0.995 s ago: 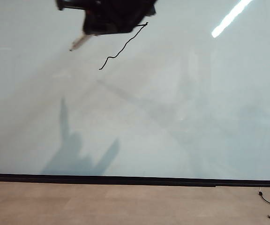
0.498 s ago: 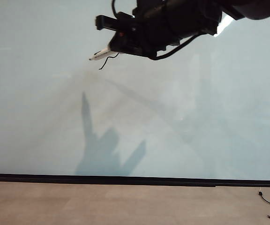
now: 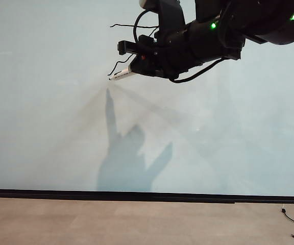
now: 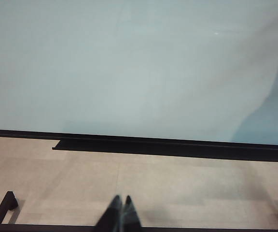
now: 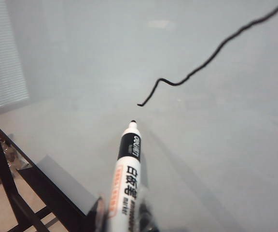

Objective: Pick up the pen on the shelf to the right of the whiteboard and write the letter Z.

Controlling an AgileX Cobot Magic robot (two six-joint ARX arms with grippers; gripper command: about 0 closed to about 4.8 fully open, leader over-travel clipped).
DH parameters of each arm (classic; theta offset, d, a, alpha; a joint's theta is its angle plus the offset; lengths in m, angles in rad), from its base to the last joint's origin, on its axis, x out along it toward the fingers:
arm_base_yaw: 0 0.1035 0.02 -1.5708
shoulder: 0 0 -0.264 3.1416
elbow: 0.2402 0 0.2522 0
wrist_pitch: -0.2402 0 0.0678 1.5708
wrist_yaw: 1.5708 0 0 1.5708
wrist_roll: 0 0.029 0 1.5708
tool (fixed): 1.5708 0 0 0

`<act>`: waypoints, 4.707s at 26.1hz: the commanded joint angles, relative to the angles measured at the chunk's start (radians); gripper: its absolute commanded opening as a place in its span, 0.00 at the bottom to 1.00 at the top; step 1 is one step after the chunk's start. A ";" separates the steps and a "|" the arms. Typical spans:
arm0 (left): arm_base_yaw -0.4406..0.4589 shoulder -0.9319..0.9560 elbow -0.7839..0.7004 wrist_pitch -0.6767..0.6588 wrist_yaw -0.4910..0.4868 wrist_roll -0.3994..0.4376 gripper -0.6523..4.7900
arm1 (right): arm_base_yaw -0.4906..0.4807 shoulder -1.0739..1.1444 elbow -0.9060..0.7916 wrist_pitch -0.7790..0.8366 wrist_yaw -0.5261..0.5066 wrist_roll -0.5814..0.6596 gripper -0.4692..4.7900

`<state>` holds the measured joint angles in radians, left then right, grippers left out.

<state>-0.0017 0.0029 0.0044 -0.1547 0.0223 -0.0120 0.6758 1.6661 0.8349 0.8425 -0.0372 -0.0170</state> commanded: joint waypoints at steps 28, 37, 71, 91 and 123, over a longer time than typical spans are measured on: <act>0.000 0.000 0.002 0.006 0.000 0.004 0.11 | -0.020 0.043 0.040 0.073 0.071 0.013 0.08; 0.000 0.000 0.002 0.006 0.000 0.004 0.11 | -0.021 0.010 0.033 0.019 0.130 0.001 0.08; 0.000 0.000 0.002 0.005 0.000 0.004 0.11 | -0.128 -0.262 -0.229 0.020 0.119 -0.019 0.08; 0.000 0.000 0.002 0.005 0.000 0.004 0.11 | 0.066 -1.082 -0.383 -0.629 0.219 -0.168 0.08; 0.000 0.000 0.002 0.006 0.000 0.004 0.11 | -0.110 -1.665 -0.834 -0.803 0.104 -0.036 0.08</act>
<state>-0.0017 0.0029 0.0044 -0.1543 0.0223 -0.0120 0.5713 0.0017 0.0029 0.0135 0.0795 -0.0635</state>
